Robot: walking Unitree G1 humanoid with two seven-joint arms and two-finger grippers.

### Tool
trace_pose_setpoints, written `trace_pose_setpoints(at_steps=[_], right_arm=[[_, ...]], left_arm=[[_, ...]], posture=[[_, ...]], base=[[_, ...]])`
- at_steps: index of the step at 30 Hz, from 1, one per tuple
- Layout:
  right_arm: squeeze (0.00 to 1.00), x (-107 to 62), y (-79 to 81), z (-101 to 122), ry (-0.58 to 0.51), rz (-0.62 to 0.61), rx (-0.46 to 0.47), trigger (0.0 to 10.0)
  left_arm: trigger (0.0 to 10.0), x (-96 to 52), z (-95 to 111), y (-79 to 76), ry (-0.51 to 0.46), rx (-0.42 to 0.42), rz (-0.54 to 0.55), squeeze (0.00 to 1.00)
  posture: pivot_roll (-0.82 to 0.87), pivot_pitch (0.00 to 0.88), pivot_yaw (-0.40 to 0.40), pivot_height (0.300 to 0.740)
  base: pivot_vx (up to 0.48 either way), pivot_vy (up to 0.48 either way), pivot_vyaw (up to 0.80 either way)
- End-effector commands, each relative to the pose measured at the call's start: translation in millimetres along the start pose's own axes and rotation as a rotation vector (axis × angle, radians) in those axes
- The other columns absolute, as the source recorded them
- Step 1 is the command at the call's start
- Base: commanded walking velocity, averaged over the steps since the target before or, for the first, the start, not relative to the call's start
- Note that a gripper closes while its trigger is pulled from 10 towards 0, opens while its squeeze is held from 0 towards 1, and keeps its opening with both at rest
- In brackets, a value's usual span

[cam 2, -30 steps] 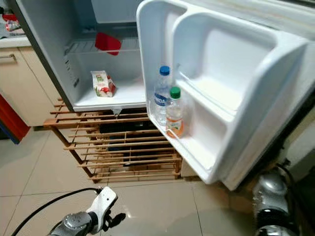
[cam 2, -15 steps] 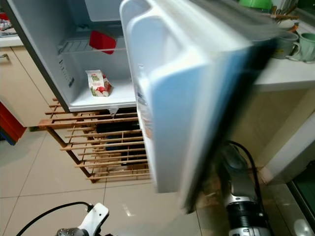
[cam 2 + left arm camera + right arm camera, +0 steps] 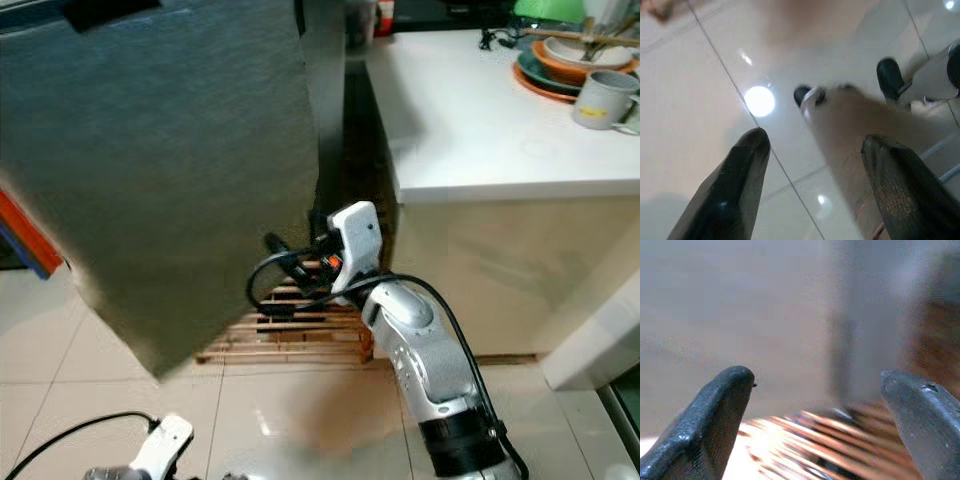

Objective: Restocking fridge

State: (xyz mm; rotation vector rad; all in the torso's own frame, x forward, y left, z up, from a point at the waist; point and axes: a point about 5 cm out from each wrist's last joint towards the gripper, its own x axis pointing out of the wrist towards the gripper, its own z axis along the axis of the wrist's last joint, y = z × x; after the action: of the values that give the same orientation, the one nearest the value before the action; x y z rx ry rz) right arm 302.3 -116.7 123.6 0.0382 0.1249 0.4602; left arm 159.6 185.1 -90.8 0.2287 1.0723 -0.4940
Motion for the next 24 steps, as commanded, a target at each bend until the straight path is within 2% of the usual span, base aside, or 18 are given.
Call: trace_pose_setpoints(at_steps=[1, 2, 4, 5, 8, 10, 11, 12, 13, 15, 16, 17, 19, 22, 24], right_arm=[[0.00, 0.5, -16.1, -2.0, 0.003, -0.155, 0.003, 10.0], [0.00, -0.4, -20.4, -4.7, 0.007, -0.201, 0.013, 10.0], [0.00, -6.6, -28.3, -13.8, 0.010, -0.290, 0.027, 10.0], [0.00, -6.6, -28.3, -13.8, 0.010, -0.290, 0.027, 10.0], [0.00, -17.1, -33.8, -27.7, 0.007, -0.341, 0.027, 10.0], [0.00, -21.3, -35.4, -33.4, -0.001, -0.356, 0.016, 10.0], [0.00, -25.7, -37.5, -36.3, -0.018, -0.373, 0.010, 10.0], [0.00, -25.7, -37.5, -36.3, -0.018, -0.373, 0.010, 10.0], [0.00, -27.3, -38.2, -36.9, -0.029, -0.380, 0.015, 10.0], [0.00, -29.9, -38.2, -36.5, -0.061, -0.390, 0.031, 10.0], [0.00, -29.9, -38.2, -36.5, -0.061, -0.390, 0.031, 10.0], [0.00, -30.9, -37.5, -35.8, -0.076, -0.391, 0.038, 10.0], [0.00, -31.3, -36.0, -34.9, -0.100, -0.391, 0.051, 10.0], [0.00, -29.7, -33.8, -33.8, -0.129, -0.381, 0.066, 10.0], [0.00, -29.6, -34.0, -33.3, -0.138, -0.380, 0.064, 10.0]], left_arm=[[10.0, 1.6, 21.0, 3.4, -0.087, 0.053, 0.038, 0.00], [10.0, 2.1, 27.3, 3.7, -0.115, 0.060, 0.050, 0.00], [10.0, 1.7, 57.9, 6.6, -0.267, 0.047, 0.099, 0.00], [10.0, 1.7, 57.9, 6.6, -0.267, 0.047, 0.099, 0.00], [10.0, -4.2, 98.9, 8.5, -0.497, -0.011, 0.129, 0.00], [10.0, -9.4, 115.5, 8.6, -0.611, -0.031, 0.139, 0.00], [10.0, -40.0, 144.3, 32.2, -0.842, -0.008, 0.156, 0.00], [10.0, -40.0, 144.3, 32.2, -0.842, -0.008, 0.156, 0.00], [10.0, -58.4, 160.8, 37.9, -0.944, 0.021, 0.165, 0.00], [10.0, -86.2, 185.2, 36.0, -1.084, 0.043, 0.182, 0.00], [10.0, -86.2, 185.2, 36.0, -1.084, 0.043, 0.182, 0.00], [10.0, -96.5, 194.7, 34.0, -1.138, 0.048, 0.213, 0.00], [10.0, -106.9, 205.6, 31.2, -1.197, 0.056, 0.251, 0.00], [10.0, -113.8, 220.4, 25.4, -1.243, 0.076, 0.272, 0.00], [10.0, -118.1, 226.7, 22.5, -1.269, 0.060, 0.259, 0.00]], posture=[[-0.08, 0.000, 0.060, 0.740], [-0.08, 0.000, 0.057, 0.740], [-0.08, 0.000, 0.044, 0.740], [-0.08, 0.000, 0.044, 0.740], [-0.08, 0.000, 0.029, 0.740], [-0.07, 0.000, 0.025, 0.740], [-0.07, 0.000, 0.022, 0.740], [-0.07, 0.000, 0.022, 0.740], [-0.07, 0.000, 0.023, 0.740], [-0.07, 0.000, 0.022, 0.740], [-0.07, 0.000, 0.022, 0.740], [-0.07, 0.000, 0.022, 0.740], [-0.07, 0.000, 0.022, 0.740], [-0.07, 0.000, 0.025, 0.740], [-0.08, 0.000, 0.026, 0.740]], base=[[0.000, 0.000, 0.00], [0.000, 0.000, 0.00], [0.000, 0.000, 0.00], [0.000, 0.000, 0.00], [0.000, 0.000, 0.00], [0.000, 0.000, 0.00], [0.000, 0.000, 0.00], [0.000, 0.000, 0.00], [0.000, 0.000, 0.00], [0.000, 0.000, 0.00], [0.000, 0.000, 0.00], [0.000, 0.000, 0.00], [0.000, 0.000, 0.00], [0.000, 0.000, 0.00], [0.000, 0.000, 0.00]])
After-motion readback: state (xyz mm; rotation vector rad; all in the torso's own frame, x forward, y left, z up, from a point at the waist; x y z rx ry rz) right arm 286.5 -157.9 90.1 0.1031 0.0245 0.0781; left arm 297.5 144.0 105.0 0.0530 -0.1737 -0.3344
